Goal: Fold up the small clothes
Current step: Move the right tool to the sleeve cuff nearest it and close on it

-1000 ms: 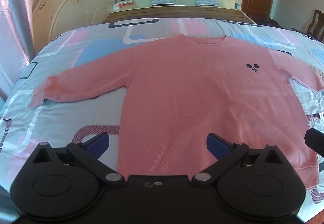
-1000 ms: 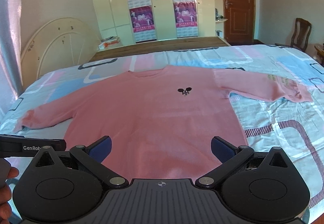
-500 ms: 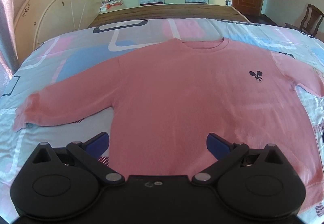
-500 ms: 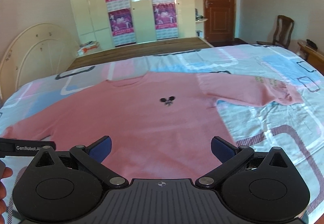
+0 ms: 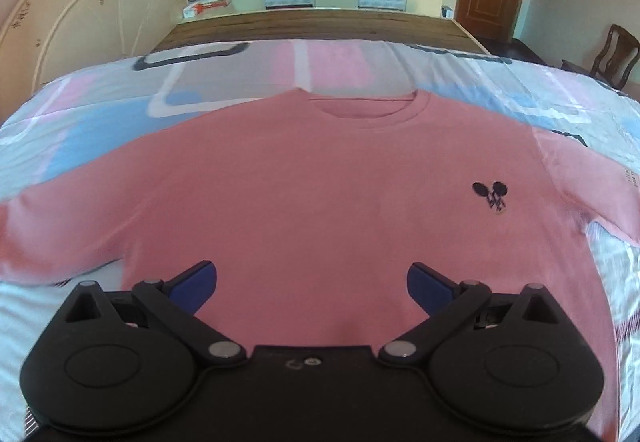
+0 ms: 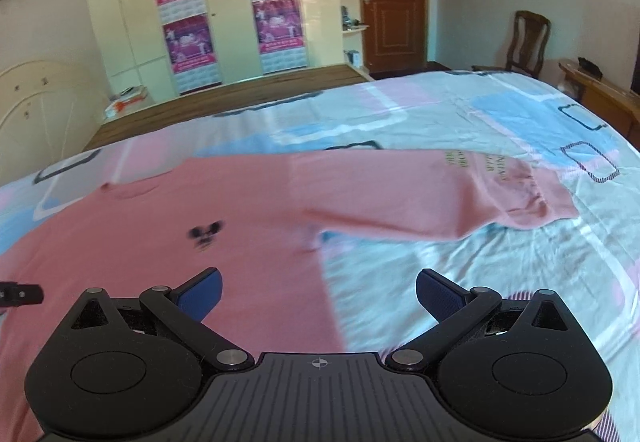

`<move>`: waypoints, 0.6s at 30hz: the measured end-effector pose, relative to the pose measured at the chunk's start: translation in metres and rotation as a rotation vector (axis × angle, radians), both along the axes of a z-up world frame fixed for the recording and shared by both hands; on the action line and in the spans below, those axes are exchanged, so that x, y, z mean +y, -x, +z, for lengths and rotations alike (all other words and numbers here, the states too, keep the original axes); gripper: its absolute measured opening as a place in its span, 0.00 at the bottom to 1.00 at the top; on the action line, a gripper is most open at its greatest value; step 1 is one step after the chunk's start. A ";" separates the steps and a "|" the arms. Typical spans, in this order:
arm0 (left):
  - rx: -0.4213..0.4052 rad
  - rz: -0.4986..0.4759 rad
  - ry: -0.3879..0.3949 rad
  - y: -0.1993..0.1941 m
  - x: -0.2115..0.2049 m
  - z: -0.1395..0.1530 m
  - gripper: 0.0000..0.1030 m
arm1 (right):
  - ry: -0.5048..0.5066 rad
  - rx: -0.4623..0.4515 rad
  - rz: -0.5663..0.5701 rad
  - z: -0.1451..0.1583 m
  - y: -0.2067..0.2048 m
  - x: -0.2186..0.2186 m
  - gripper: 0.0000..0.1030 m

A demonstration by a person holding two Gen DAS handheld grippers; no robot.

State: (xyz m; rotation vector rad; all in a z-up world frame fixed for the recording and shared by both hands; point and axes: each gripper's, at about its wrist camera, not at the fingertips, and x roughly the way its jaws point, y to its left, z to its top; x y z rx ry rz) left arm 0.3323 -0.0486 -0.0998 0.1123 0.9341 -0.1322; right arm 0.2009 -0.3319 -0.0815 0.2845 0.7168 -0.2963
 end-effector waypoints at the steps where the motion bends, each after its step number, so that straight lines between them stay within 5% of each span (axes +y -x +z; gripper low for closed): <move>1: 0.005 -0.004 0.003 -0.006 -0.007 -0.003 0.96 | -0.001 0.004 -0.008 -0.003 -0.003 -0.009 0.99; 4: 0.006 -0.009 0.018 -0.024 -0.028 -0.012 0.94 | 0.009 0.017 -0.053 -0.015 -0.015 -0.047 0.92; 6: -0.001 -0.031 0.027 -0.034 -0.042 -0.019 0.93 | -0.005 0.033 -0.095 -0.023 -0.021 -0.076 0.70; 18: 0.027 -0.063 0.006 -0.070 -0.100 -0.050 0.88 | -0.078 0.122 -0.410 -0.069 -0.018 -0.223 0.70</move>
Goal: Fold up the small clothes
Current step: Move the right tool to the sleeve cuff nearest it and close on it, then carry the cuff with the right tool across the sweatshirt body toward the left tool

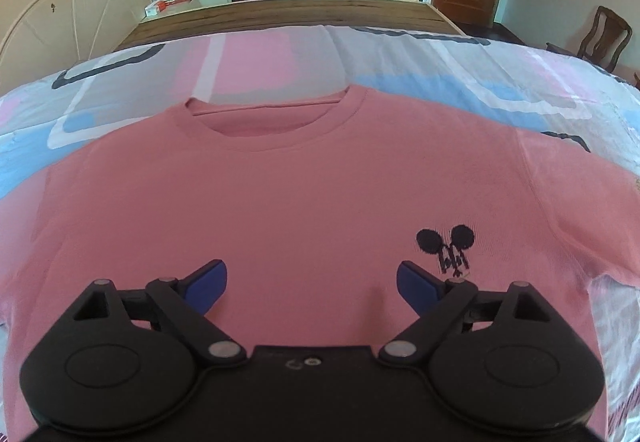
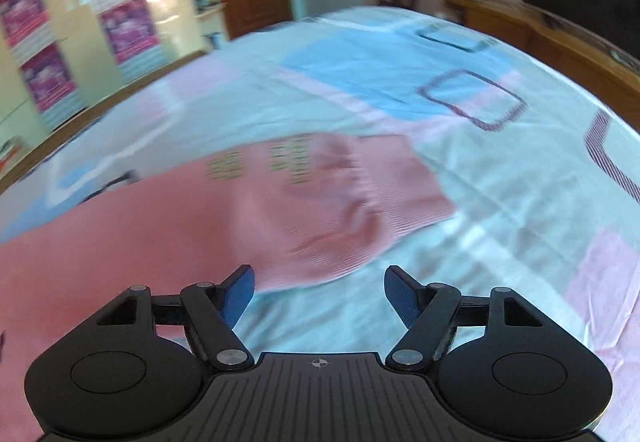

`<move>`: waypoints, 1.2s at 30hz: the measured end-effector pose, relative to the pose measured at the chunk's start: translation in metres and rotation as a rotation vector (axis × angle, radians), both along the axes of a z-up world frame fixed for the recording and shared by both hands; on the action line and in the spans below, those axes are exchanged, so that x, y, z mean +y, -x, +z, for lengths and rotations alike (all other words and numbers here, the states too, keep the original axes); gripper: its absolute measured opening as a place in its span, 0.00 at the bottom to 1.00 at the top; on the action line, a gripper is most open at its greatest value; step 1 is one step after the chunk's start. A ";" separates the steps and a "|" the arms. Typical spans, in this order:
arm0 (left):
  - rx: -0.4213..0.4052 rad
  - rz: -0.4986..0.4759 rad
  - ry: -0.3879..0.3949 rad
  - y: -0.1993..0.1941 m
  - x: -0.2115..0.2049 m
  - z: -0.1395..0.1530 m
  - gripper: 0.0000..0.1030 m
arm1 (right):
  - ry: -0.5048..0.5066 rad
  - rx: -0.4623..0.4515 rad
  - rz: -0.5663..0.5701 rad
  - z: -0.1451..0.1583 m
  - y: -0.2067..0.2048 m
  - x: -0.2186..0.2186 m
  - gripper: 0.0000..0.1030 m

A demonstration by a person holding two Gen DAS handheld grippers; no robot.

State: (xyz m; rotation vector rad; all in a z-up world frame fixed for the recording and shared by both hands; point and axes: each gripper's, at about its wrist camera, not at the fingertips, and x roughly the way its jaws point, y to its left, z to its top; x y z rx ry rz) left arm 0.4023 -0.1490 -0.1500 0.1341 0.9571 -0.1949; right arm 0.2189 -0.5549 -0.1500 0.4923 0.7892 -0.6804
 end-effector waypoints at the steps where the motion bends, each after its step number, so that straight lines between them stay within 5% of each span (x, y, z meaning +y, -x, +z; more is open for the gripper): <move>1: -0.001 -0.017 0.007 -0.002 -0.002 -0.002 0.88 | -0.015 -0.005 -0.026 -0.004 0.002 -0.011 0.70; 7: 0.022 -0.038 -0.021 -0.009 -0.006 -0.009 0.83 | -0.084 -0.031 -0.097 -0.024 -0.003 -0.053 0.65; 12: 0.041 -0.033 -0.025 -0.012 -0.002 -0.011 0.76 | -0.039 -0.033 -0.086 -0.025 -0.010 -0.057 0.15; 20: 0.040 -0.008 -0.019 -0.017 0.011 -0.006 0.64 | 0.039 -0.115 -0.009 -0.002 -0.022 -0.034 0.10; 29: -0.007 0.081 -0.021 -0.019 0.053 0.017 0.63 | 0.122 -0.286 0.402 0.069 -0.093 0.104 0.10; 36: -0.024 0.159 -0.020 -0.019 0.106 0.023 0.63 | 0.038 -0.324 0.727 0.068 -0.144 0.260 0.10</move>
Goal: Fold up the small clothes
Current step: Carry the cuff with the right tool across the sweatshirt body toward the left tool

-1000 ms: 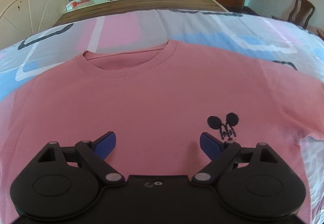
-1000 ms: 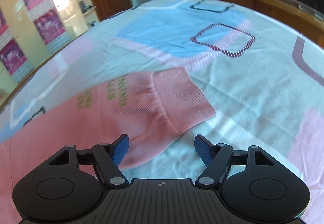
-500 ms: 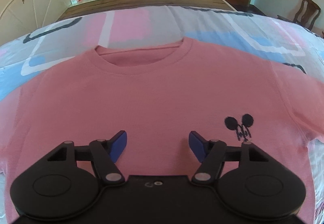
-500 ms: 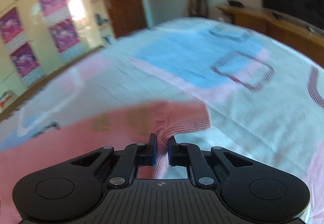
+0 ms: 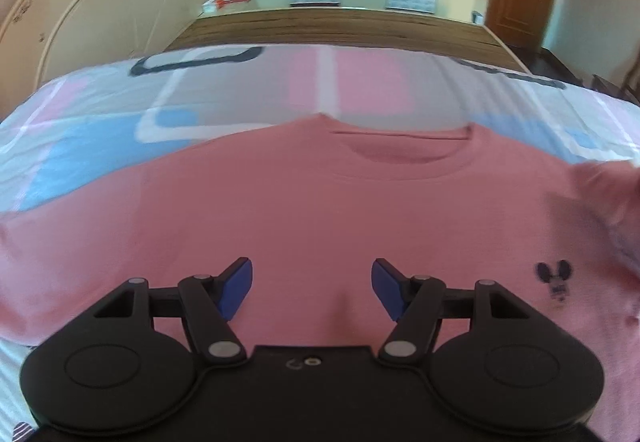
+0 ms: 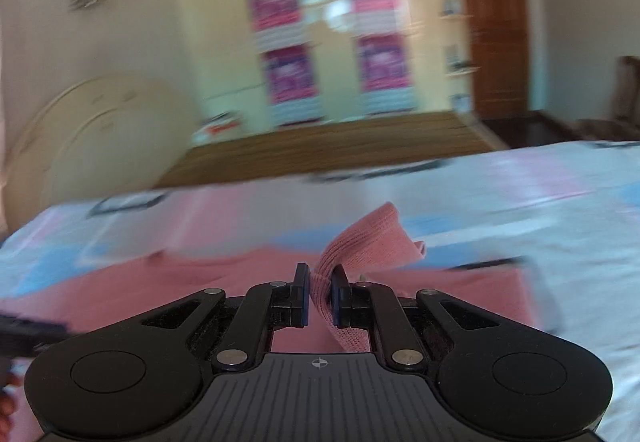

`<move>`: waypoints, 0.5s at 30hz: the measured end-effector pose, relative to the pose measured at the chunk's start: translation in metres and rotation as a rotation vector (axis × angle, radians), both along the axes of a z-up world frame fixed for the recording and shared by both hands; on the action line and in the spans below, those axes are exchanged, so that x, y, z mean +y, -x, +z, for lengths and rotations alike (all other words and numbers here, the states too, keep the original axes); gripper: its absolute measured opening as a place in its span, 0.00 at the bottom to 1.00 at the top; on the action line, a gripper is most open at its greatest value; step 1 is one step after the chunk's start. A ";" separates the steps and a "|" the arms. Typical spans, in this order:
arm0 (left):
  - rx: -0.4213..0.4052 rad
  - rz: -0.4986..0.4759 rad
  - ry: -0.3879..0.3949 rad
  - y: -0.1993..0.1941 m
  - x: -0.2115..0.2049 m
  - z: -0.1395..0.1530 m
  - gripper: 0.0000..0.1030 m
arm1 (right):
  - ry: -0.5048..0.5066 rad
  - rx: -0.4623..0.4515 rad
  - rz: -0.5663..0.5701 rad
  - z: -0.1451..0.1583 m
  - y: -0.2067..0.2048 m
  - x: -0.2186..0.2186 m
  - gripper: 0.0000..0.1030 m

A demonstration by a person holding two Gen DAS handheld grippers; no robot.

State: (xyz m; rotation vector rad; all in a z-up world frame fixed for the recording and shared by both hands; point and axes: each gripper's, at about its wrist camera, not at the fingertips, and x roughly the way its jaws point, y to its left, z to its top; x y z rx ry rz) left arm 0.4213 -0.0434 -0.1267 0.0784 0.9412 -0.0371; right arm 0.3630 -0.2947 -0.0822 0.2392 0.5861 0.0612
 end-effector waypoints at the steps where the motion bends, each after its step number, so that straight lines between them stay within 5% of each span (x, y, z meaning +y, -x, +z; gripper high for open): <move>1: 0.007 0.011 0.007 -0.001 0.007 -0.001 0.63 | -0.002 0.016 0.043 -0.006 -0.005 0.023 0.10; 5: 0.032 0.028 0.077 -0.003 0.027 -0.004 0.63 | -0.005 0.109 0.178 -0.040 -0.021 0.094 0.12; 8: 0.056 -0.013 0.129 -0.004 0.024 -0.007 0.63 | 0.009 0.159 0.225 -0.057 -0.024 0.121 0.43; 15: 0.180 -0.144 0.307 -0.013 -0.018 -0.032 0.65 | 0.085 0.138 0.104 -0.050 0.010 0.074 0.46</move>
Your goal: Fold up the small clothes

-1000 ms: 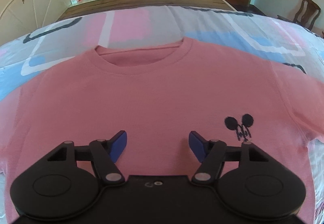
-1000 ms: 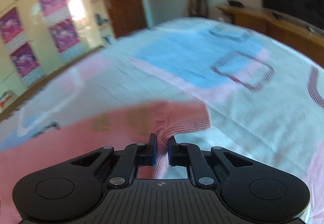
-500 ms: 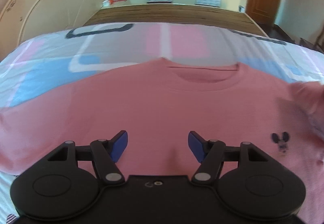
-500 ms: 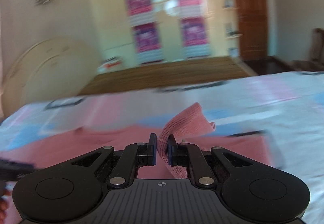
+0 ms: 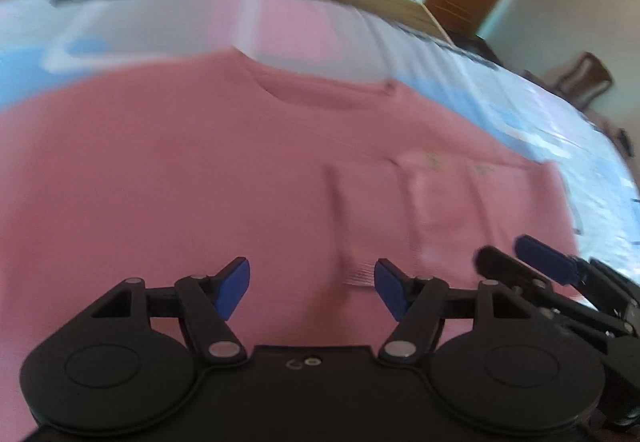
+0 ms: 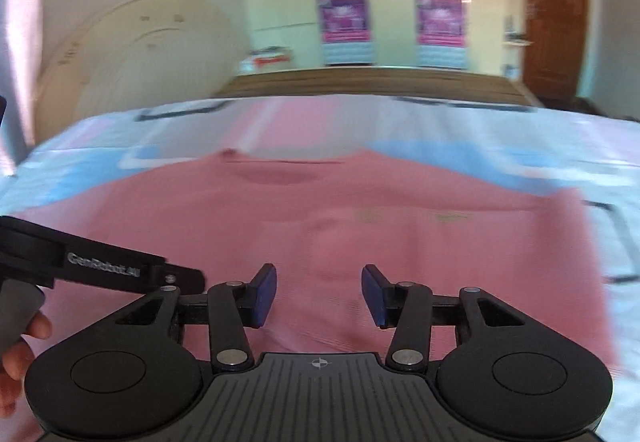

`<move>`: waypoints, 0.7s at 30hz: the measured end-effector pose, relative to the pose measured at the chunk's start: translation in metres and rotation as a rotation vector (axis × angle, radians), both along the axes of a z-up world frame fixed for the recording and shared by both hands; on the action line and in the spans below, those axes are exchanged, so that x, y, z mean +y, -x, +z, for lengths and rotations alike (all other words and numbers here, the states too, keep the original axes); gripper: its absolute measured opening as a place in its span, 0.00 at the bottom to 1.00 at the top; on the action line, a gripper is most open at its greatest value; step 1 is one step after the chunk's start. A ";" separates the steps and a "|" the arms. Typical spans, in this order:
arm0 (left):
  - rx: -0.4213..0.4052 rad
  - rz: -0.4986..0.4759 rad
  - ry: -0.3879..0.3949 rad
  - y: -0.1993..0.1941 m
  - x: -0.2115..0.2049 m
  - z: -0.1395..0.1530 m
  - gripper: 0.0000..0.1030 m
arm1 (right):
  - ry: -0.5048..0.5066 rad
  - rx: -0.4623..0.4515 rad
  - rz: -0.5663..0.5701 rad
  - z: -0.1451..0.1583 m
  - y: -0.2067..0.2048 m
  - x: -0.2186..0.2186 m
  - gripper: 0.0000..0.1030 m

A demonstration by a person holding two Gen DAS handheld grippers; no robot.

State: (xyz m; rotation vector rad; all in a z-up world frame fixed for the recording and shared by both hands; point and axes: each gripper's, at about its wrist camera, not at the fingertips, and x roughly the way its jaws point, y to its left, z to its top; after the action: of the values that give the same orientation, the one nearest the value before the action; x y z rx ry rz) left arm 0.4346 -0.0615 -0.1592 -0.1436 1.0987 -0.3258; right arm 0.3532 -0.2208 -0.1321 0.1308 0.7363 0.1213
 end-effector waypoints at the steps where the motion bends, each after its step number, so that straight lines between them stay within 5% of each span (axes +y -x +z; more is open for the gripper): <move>1: 0.022 -0.006 0.033 -0.002 -0.005 -0.005 0.65 | 0.025 0.005 -0.031 0.000 0.007 -0.012 0.46; 4: 0.042 0.002 0.083 -0.005 -0.020 -0.019 0.60 | 0.069 0.037 -0.113 -0.007 0.030 -0.040 0.47; 7: 0.001 0.028 0.086 -0.006 -0.027 -0.023 0.44 | 0.096 0.076 -0.187 -0.014 0.052 -0.069 0.47; 9: -0.005 0.043 0.100 -0.006 -0.030 -0.024 0.14 | 0.116 0.103 -0.235 -0.019 0.064 -0.085 0.48; 10: -0.004 0.044 0.107 -0.007 -0.031 -0.026 0.10 | 0.118 0.118 -0.254 -0.022 0.068 -0.091 0.48; 14: -0.069 0.034 0.101 -0.001 -0.036 -0.015 0.07 | 0.111 0.148 -0.305 -0.028 0.076 -0.107 0.50; 21: -0.255 0.098 0.203 -0.005 -0.004 0.056 0.06 | 0.127 0.132 -0.309 -0.032 0.057 -0.105 0.51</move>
State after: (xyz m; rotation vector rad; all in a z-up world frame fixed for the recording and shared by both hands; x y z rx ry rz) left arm 0.4396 -0.0658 -0.1028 -0.3267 0.8028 -0.3570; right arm 0.2962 -0.3255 -0.1644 0.1303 0.8445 -0.2304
